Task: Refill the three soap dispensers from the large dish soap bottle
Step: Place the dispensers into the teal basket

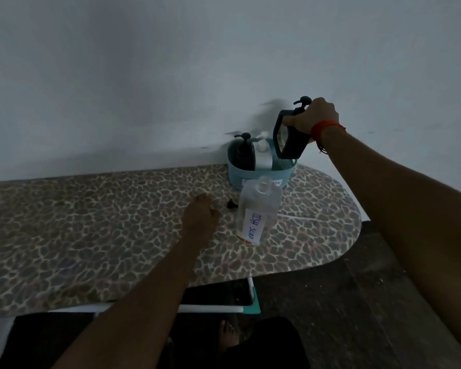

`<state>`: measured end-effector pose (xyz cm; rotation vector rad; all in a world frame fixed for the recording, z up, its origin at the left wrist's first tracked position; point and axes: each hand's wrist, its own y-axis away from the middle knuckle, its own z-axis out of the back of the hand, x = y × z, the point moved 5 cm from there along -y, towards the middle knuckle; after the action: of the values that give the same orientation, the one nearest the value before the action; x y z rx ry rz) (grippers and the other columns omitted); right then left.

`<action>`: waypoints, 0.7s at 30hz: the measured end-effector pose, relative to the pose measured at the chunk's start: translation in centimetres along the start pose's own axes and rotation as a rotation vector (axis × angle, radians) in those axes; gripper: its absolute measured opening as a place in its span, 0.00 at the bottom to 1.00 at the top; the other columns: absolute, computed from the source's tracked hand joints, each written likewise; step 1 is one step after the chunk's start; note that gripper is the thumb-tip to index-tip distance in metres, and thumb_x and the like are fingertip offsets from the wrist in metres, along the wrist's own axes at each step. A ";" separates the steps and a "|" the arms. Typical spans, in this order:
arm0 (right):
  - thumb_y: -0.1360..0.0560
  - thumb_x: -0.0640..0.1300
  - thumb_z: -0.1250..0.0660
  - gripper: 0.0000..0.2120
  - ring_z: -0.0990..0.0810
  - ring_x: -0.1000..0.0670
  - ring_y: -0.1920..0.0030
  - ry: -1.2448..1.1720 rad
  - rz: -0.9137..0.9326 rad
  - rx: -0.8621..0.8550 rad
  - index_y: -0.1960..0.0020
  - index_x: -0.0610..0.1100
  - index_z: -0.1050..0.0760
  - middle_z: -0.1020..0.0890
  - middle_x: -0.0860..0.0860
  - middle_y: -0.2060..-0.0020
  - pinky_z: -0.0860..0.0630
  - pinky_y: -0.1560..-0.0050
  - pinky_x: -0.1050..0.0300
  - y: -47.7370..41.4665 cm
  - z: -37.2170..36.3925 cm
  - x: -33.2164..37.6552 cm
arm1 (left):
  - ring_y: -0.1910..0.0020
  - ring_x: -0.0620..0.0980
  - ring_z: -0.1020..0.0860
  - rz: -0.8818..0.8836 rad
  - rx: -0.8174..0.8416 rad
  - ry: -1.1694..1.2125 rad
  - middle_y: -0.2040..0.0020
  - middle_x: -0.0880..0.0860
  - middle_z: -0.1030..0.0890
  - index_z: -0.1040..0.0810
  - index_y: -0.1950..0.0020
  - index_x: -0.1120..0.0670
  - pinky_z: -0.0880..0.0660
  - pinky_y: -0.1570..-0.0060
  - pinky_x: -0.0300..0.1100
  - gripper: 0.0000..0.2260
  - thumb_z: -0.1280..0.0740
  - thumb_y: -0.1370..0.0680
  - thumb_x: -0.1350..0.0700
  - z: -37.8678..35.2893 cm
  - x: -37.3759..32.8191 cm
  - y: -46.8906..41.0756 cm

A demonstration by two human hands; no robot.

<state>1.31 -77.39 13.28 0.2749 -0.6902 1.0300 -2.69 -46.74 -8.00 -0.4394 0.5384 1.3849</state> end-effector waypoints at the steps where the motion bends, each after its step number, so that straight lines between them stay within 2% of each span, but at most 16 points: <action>1: 0.37 0.56 0.25 0.20 0.16 0.45 0.60 0.002 -0.005 0.002 0.50 0.47 0.25 0.18 0.47 0.57 0.17 0.59 0.51 -0.4 -0.7 -0.4 | 0.29 0.58 0.28 -0.029 -0.037 -0.039 0.27 0.59 0.26 0.30 0.25 0.59 0.33 0.28 0.52 0.22 0.37 0.18 0.55 -0.4 0.2 0.1; 3: 0.36 0.55 0.25 0.19 0.16 0.44 0.58 0.012 -0.008 0.009 0.52 0.47 0.26 0.19 0.47 0.58 0.16 0.56 0.47 -0.8 -1.9 -1.1 | 0.25 0.56 0.33 -0.063 -0.087 -0.094 0.24 0.58 0.29 0.31 0.24 0.59 0.37 0.25 0.52 0.23 0.38 0.18 0.53 -0.8 0.4 0.2; 5: 0.35 0.55 0.25 0.19 0.17 0.44 0.58 0.029 -0.005 0.022 0.52 0.47 0.27 0.21 0.49 0.61 0.17 0.57 0.50 -1.0 -3.0 -1.6 | 0.22 0.55 0.37 -0.062 -0.095 -0.110 0.23 0.57 0.32 0.33 0.23 0.59 0.40 0.23 0.51 0.25 0.39 0.18 0.51 -1.1 0.7 0.0; 8: 0.35 0.59 0.24 0.22 0.21 0.45 0.59 0.060 -0.006 0.041 0.54 0.45 0.28 0.26 0.51 0.65 0.27 0.64 0.56 -1.0 -4.6 -2.1 | 0.21 0.54 0.38 -0.071 -0.092 -0.134 0.22 0.56 0.33 0.34 0.22 0.59 0.42 0.22 0.50 0.26 0.39 0.18 0.50 -1.4 0.7 -0.1; 10: 0.35 0.60 0.23 0.23 0.24 0.46 0.59 0.064 -0.005 0.057 0.54 0.45 0.28 0.28 0.53 0.67 0.29 0.62 0.56 -0.9 -5.8 -2.5 | 0.21 0.54 0.38 -0.075 -0.094 -0.135 0.22 0.57 0.33 0.34 0.22 0.59 0.42 0.22 0.51 0.26 0.39 0.18 0.50 -1.3 0.8 -0.1; 16: 0.30 0.57 0.27 0.19 0.23 0.44 0.55 0.099 -0.023 0.121 0.51 0.44 0.28 0.23 0.46 0.56 0.27 0.56 0.54 -1.3 -9.0 -4.3 | 0.21 0.54 0.37 -0.096 -0.130 -0.117 0.23 0.57 0.32 0.33 0.23 0.60 0.43 0.22 0.50 0.24 0.39 0.17 0.52 -1.6 1.0 -0.1; 21: 0.26 0.54 0.31 0.15 0.24 0.43 0.57 0.113 -0.017 0.137 0.56 0.42 0.29 0.23 0.45 0.58 0.29 0.59 0.54 -1.4 -9.6 -4.5 | 0.23 0.55 0.35 -0.116 -0.170 -0.126 0.25 0.59 0.29 0.30 0.25 0.61 0.41 0.22 0.51 0.22 0.38 0.18 0.54 -1.6 0.9 -0.2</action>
<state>4.83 -76.26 3.23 0.3388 -0.5157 1.0702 -2.58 -46.97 -9.79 -0.5088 0.2892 1.3418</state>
